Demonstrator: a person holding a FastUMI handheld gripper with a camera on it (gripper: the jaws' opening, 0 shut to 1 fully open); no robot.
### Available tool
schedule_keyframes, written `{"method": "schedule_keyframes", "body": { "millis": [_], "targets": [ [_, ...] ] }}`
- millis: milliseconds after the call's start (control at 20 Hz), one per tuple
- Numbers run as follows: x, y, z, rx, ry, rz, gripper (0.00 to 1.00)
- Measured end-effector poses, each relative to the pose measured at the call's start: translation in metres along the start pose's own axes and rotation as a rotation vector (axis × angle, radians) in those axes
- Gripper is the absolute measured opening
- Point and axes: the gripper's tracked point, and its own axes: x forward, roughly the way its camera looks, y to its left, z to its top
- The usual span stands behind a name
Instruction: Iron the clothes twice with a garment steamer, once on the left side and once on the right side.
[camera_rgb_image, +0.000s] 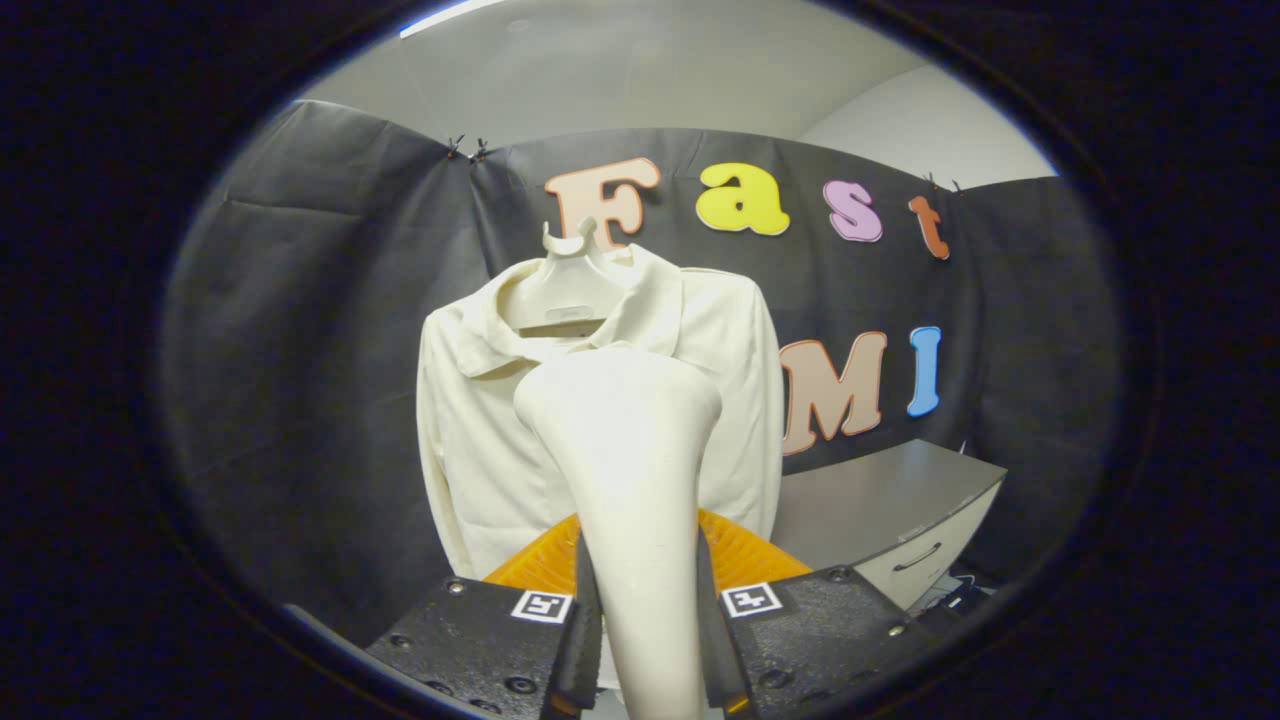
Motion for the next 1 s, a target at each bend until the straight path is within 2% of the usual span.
{"method": "schedule_keyframes", "body": {
  "millis": [300, 800, 1000],
  "targets": [
    [0.013, 0.019, -0.037, -0.059, 0.057, 0.014, 0.41],
    [0.068, 0.069, -0.037, -0.03, 0.05, 0.075, 0.4],
    [0.089, 0.081, -0.05, -0.039, 0.07, 0.08, 0.41]
  ]
}}
